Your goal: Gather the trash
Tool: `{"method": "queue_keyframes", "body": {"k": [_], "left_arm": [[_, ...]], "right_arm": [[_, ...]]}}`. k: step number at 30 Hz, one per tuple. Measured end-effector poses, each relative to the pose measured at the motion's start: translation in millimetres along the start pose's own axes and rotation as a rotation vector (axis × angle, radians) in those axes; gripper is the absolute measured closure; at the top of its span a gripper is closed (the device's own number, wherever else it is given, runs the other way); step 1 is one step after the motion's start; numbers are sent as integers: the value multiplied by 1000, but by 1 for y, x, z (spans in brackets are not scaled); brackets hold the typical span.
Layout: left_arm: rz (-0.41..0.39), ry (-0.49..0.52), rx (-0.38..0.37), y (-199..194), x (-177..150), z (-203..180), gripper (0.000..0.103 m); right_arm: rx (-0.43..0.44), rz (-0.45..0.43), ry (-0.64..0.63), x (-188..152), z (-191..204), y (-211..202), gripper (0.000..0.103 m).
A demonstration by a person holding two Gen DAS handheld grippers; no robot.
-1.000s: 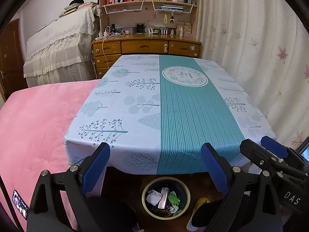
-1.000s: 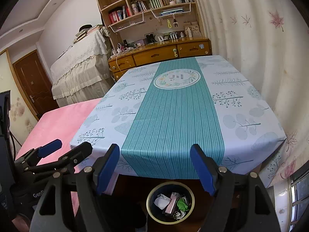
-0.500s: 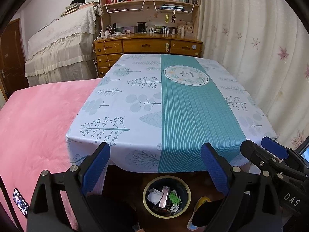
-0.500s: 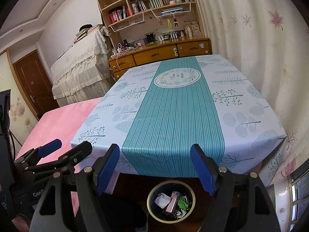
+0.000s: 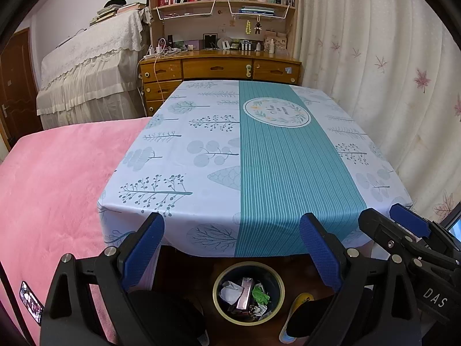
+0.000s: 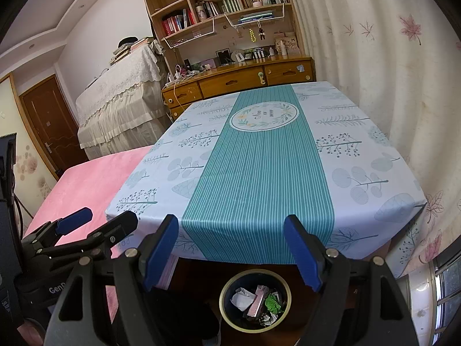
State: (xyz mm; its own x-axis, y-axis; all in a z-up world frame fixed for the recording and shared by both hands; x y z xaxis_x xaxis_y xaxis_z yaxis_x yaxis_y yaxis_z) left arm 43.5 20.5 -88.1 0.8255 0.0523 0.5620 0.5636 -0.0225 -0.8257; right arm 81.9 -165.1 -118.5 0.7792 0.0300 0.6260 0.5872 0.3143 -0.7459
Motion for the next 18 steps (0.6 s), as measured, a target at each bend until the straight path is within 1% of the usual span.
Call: {"method": "queue_keyframes", "body": {"k": [18], "left_arm": [[5,-2,1,-1,-2,-1,10]], "right_arm": [[0,1,-1,0,-1,0,27]]}}
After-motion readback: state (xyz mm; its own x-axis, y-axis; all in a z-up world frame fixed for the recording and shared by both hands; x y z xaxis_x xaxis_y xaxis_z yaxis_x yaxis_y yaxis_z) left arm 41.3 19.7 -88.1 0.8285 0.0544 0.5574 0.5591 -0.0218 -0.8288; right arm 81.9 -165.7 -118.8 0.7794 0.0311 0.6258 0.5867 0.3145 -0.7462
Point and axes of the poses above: each gripper's, at about its wrist camera, not at the fingertips, and y roughly the way its jaws point, z to its left, x to its top, the point moved 9 cm from there along y, roughly the way its jaws point, and after that the axes turned 13 degrees about z, right-handed, at the moved point
